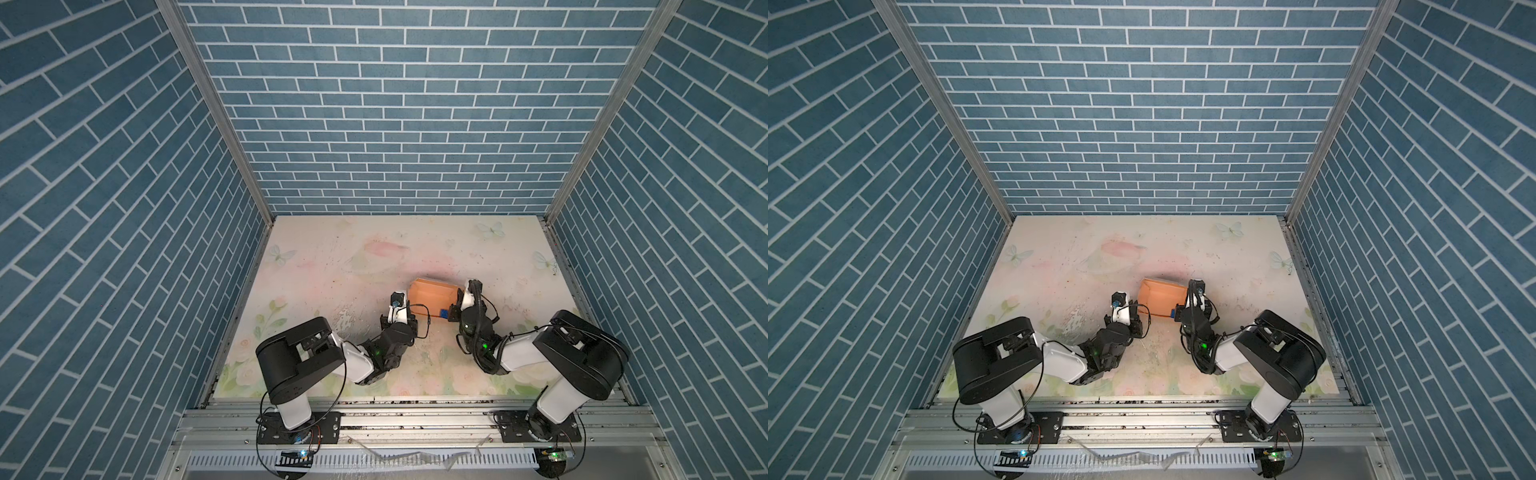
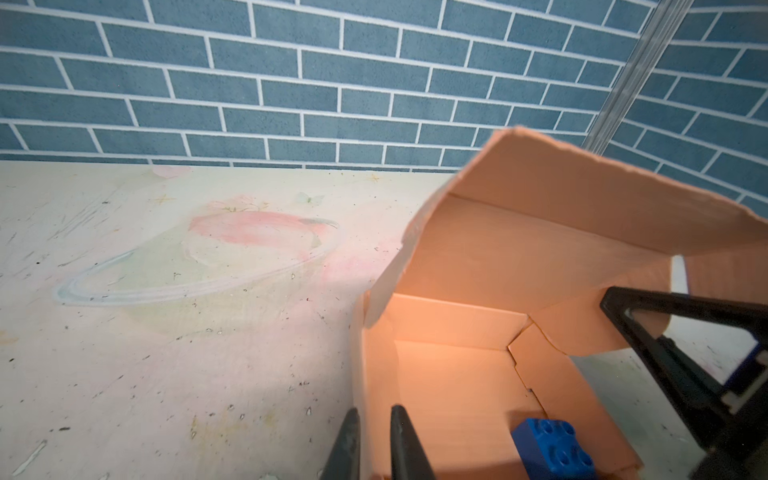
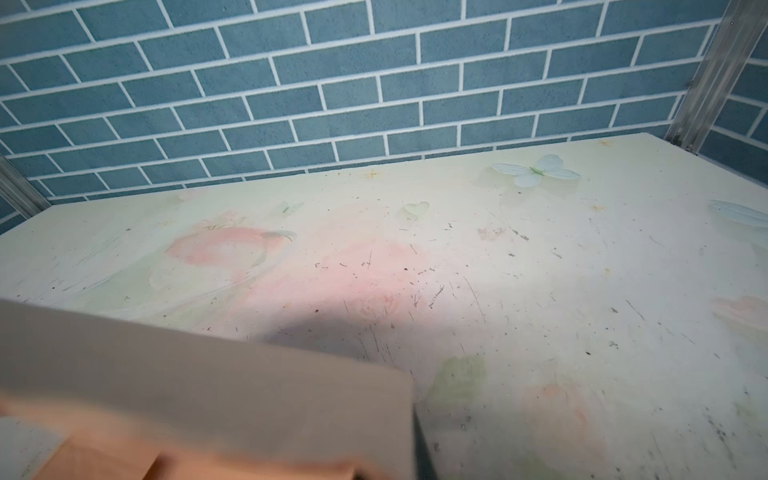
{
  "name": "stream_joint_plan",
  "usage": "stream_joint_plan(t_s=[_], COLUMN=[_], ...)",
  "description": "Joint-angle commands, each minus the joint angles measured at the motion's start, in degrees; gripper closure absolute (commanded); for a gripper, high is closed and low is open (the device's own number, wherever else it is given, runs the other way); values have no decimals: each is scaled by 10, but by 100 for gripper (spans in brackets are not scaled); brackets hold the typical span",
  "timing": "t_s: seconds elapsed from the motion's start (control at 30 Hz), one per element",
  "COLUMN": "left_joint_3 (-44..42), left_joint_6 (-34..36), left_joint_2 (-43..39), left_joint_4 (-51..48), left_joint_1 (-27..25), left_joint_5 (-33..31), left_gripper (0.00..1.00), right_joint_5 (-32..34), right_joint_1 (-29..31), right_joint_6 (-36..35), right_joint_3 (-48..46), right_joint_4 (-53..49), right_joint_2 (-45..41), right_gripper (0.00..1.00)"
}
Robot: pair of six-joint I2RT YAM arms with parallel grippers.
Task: Fold the paper box
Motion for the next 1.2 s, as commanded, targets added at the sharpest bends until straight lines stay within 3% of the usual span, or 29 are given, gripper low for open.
stream_joint_plan(t_s=[0.0,0.13,0.3,0.5,0.67,0.83,1.17], left_joint_3=[-13,-28,-54,-64,-60,-47,39], left_joint_6=[-5,-23,-70,-143,-172,-179,-167], left_joint_2=[-33,-101,-234,-386,-465,-479,-398], left_joint_4=[-21,-100,-272,-511,-612,-644,-690], left_joint_1=[-13,-17,-19,-16,-14,-6,29], left_joint_5=[-11,9,18,-13,-28,-28,21], left_gripper=[80,73,62,56,55,54,54], right_joint_5=[2,-3,-11,-20,-47,-73,-123], right_joint_1=[6,9,9,10,10,10,10], right_joint_6=[-10,-11,-17,-40,-50,-57,-66], right_joint_3=[-19,-27,-35,-39,-39,-36,-44], right_joint_4=[-11,9,41,62,67,70,84], right_joint_2=[26,38,66,84,94,115,129], right_gripper=[100,100,100,100,100,100,100])
